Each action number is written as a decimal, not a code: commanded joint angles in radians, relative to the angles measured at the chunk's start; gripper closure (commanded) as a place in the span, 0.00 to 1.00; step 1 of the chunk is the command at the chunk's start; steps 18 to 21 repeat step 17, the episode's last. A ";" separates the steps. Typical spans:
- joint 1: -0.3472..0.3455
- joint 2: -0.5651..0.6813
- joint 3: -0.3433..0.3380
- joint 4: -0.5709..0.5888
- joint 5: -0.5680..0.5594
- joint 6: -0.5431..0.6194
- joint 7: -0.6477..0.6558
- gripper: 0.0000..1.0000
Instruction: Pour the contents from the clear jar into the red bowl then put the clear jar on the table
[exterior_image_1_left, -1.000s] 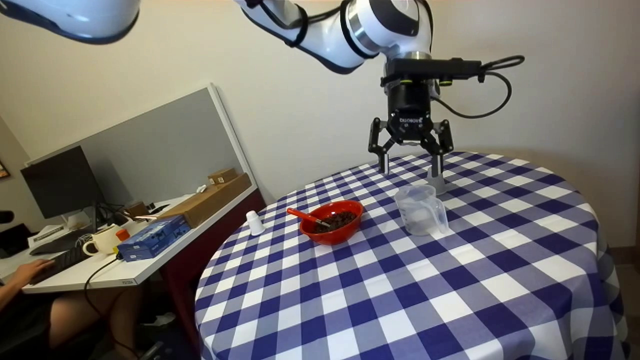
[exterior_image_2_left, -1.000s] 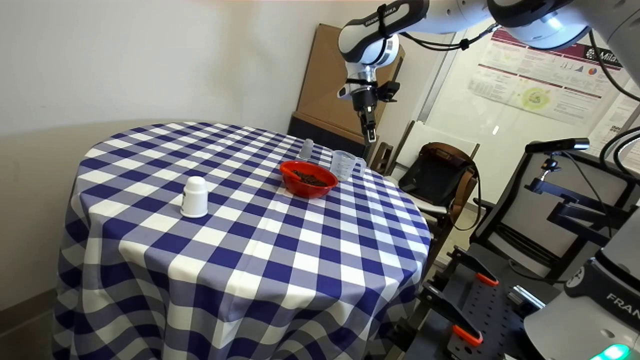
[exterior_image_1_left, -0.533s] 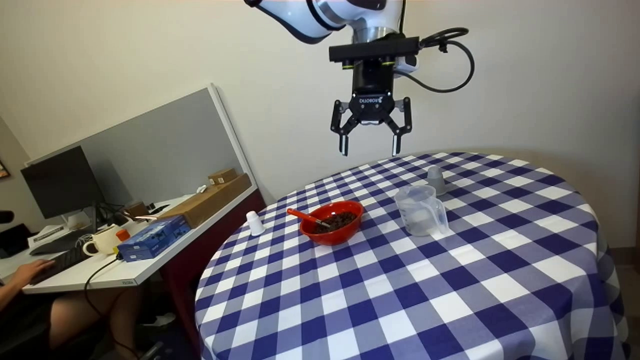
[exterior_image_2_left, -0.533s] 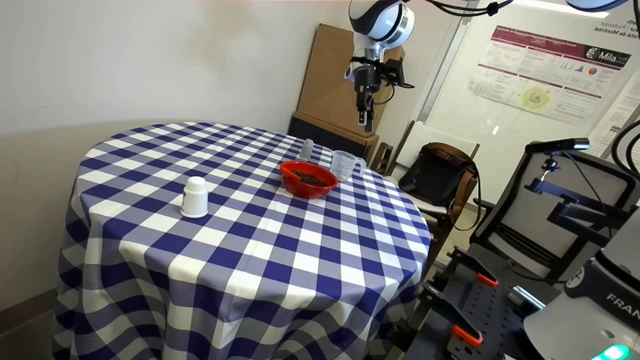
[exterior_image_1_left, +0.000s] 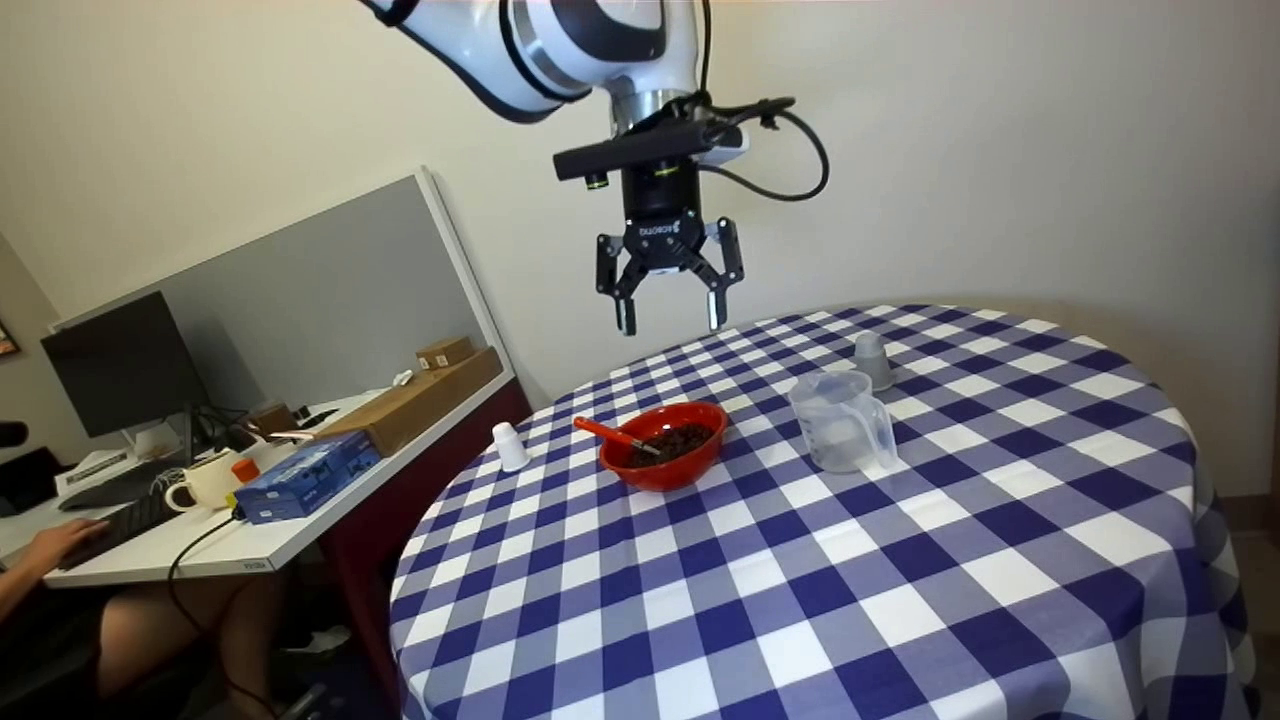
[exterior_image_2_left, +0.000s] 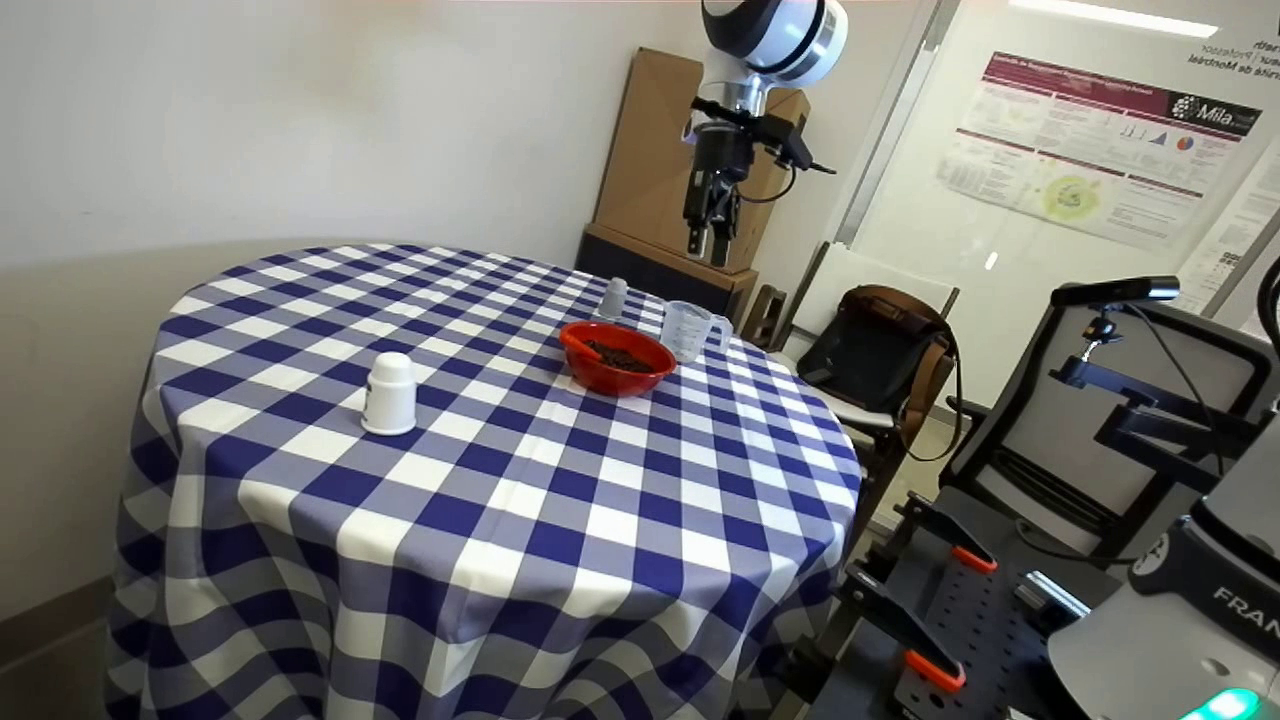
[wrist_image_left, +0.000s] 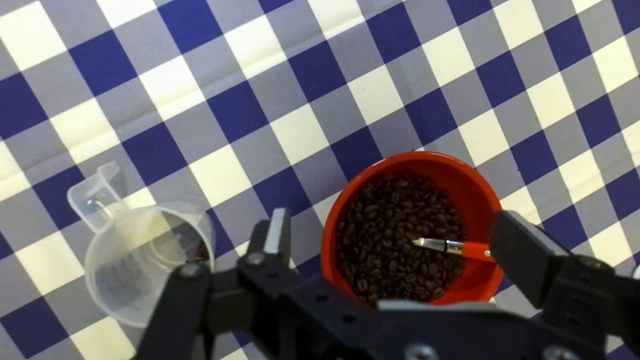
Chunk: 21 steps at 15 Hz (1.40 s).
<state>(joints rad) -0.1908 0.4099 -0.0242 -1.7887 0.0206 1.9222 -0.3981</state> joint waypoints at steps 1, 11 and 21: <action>0.035 -0.172 0.005 -0.247 0.013 0.115 0.046 0.00; 0.116 -0.382 -0.005 -0.576 0.002 0.249 0.233 0.00; 0.121 -0.437 -0.006 -0.633 0.001 0.260 0.246 0.00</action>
